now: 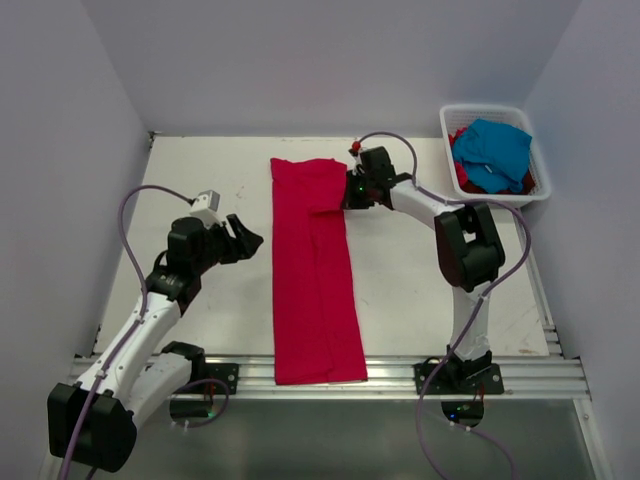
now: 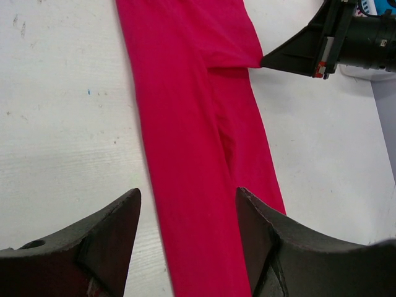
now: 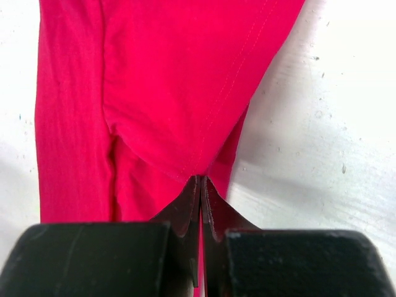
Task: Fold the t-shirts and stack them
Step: Rotate the tshirt 90 degrees, then grab the bottom of the folded rectangular tshirt with both arms
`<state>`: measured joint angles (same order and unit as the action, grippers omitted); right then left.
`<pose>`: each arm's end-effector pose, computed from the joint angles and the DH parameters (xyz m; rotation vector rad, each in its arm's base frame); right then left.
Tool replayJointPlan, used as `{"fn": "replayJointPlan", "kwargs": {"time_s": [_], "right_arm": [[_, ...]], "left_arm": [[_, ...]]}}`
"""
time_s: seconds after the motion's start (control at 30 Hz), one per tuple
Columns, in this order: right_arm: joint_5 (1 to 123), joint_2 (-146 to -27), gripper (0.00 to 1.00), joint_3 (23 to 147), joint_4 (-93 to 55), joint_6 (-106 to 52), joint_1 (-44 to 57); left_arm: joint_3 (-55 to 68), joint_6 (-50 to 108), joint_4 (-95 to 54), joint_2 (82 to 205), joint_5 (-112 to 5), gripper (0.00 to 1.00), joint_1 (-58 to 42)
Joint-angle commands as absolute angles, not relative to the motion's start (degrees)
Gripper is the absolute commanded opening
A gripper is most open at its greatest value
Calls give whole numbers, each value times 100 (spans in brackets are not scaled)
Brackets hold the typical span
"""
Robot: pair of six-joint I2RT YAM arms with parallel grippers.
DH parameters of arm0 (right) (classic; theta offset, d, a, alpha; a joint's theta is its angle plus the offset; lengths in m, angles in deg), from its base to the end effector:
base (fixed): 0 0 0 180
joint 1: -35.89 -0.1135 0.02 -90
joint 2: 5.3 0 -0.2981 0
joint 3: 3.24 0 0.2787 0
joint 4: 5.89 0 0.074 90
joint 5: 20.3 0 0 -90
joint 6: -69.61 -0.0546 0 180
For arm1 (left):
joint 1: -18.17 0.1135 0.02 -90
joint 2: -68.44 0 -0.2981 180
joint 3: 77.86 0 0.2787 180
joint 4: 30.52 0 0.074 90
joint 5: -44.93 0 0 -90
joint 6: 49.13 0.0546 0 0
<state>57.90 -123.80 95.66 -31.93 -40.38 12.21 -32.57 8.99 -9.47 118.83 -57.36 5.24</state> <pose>0.4661 0.2166 0.1909 -0.1805 2.4246 0.6013 0.2136 -0.0610 0.2623 -0.2053 2.0797 -0.7027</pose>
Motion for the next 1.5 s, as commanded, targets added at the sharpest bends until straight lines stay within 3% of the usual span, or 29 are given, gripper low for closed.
{"fn": "replayJointPlan", "kwargs": {"time_s": [0.0,0.07,0.2,0.3,0.47,0.53,0.67,0.83,0.93,1.13,1.17,1.47], "right_arm": [[5695,-11912,0,9374,-3001,-3911,1225],[5686,-11929,2,9356,-3053,-3885,1233],[5590,-11991,45,9383,-3150,-3850,1225],[5572,-11939,61,9321,-3142,-3858,1225],[5685,-11421,61,8936,-3045,-3990,1198],[5835,-10851,57,8418,-2949,-4131,1146],[6196,-9875,57,7407,-3054,-4236,786],[6345,-8409,64,5930,-3150,-4534,127],[6092,-7592,73,5254,-3352,-4911,-155],[6178,-6043,79,4154,-4123,-5510,-208],[6170,-5702,84,4075,-4213,-5572,-199],[5537,-5180,85,3135,-4311,-6459,-322]], "left_arm": [[-3308,897,-1211,11898,-5843,66,507],[-3308,897,-1212,11906,-5860,66,507],[-3308,888,-1220,11907,-5860,66,507],[-3300,897,-1220,11898,-5860,66,507],[-3317,897,-1325,11898,-5992,65,507],[-3317,897,-1317,11898,-6220,63,499],[-3264,1037,-477,11819,-6475,67,271],[-3869,758,378,11004,-6923,81,-169],[-4151,170,677,10345,-7284,86,-371],[-4345,-754,2161,8955,-7232,85,-380],[-4345,-773,2555,8858,-7240,85,-380],[-4503,-484,3772,8654,-7802,84,-380]]}}
